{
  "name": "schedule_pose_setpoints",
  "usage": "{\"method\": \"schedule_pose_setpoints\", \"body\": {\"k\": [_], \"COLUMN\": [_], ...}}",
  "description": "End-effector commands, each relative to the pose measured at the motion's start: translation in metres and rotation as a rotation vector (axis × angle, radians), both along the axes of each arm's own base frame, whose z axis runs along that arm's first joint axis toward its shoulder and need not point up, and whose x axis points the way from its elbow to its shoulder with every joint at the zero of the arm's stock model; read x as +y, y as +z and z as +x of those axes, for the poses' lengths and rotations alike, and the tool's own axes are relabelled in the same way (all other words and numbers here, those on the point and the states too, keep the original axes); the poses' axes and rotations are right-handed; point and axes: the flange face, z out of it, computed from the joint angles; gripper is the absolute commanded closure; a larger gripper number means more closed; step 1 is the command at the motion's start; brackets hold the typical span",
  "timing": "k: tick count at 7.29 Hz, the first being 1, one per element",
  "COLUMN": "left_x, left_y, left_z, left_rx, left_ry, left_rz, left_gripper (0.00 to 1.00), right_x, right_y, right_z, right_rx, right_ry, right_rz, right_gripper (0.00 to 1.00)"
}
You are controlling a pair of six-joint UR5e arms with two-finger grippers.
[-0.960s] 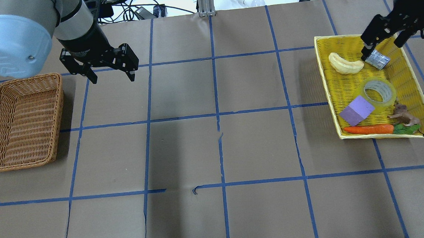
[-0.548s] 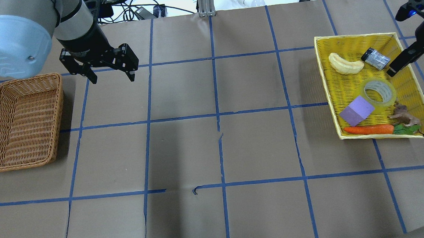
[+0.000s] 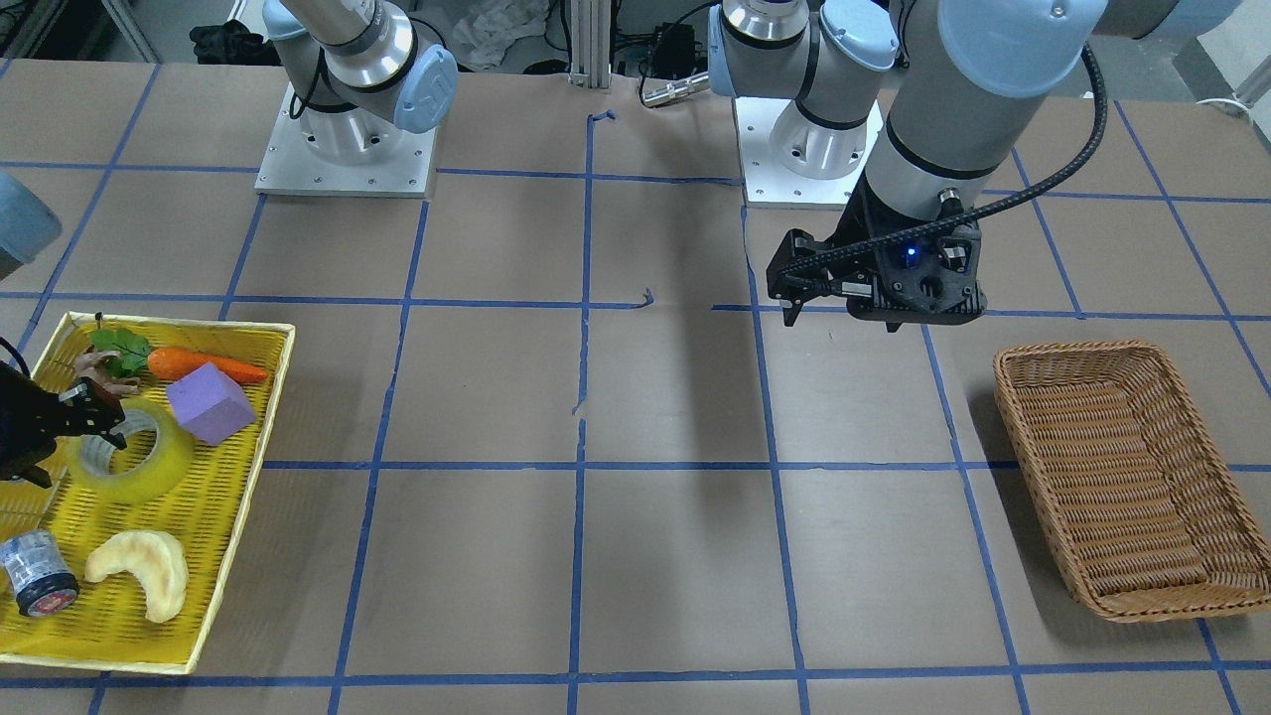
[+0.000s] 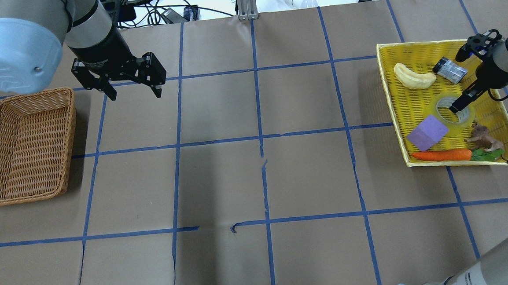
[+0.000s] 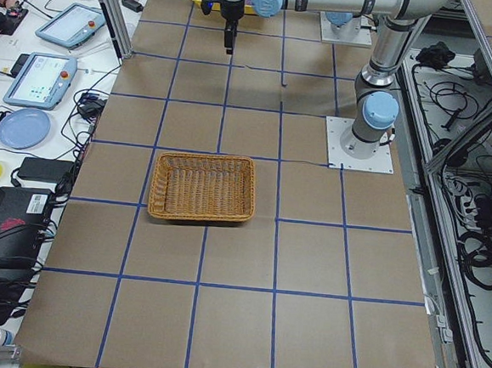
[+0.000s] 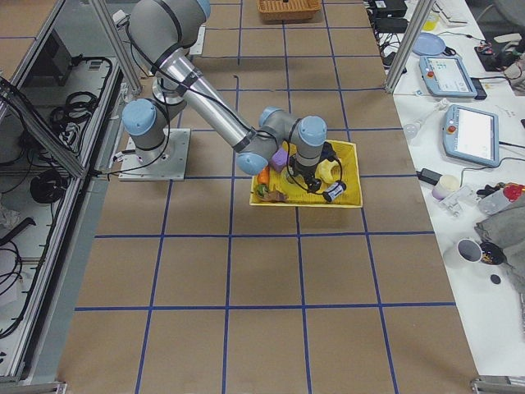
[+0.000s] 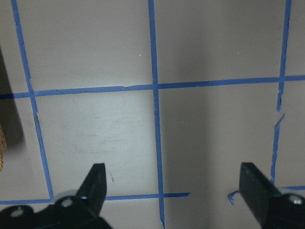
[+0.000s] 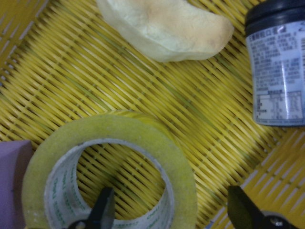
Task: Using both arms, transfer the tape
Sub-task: 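Move the right gripper over the yellow tape roll in the tray, then grasp the yellow tape roll with the right gripper and lift it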
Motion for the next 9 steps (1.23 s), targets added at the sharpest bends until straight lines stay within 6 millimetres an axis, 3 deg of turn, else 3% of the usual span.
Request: {"method": "schedule_pose_setpoints", "body": {"k": [1,2,4,6,7,8,9], "left_x": [0.000,0.000,0.000,0.000,0.000,0.000,0.000], "left_y": [0.000,-0.001,-0.001,-0.001,-0.001,-0.001,-0.001], "left_z": [0.000,0.000,0.000,-0.001,-0.001,-0.001,-0.001], "left_rx": [0.003,0.004,0.004,0.006,0.006,0.006,0.006], "left_ry": [0.000,0.000,0.000,0.000,0.000,0.000,0.000], "left_rz": [0.000,0.003,0.002,0.002,0.003,0.002,0.002], "left_gripper": [0.00,0.00,0.00,0.00,0.00,0.00,0.00], "right_x": [0.000,0.001,-0.004,-0.037,-0.057,-0.079,-0.092], "right_y": [-0.005,-0.006,0.008,0.076,0.104,0.123,0.131], "right_z": [-0.003,-0.003,-0.004,0.002,0.033,0.081,0.124], "right_rx": [0.015,0.016,0.010,0.011,0.016,0.027,0.023], "right_ry": [0.000,0.002,-0.007,-0.004,0.017,0.019,-0.011], "right_rz": [0.010,0.014,0.004,-0.024,-0.032,-0.063,-0.080], "right_gripper": [0.83,1.00,1.00,1.00,1.00,1.00,1.00]}}
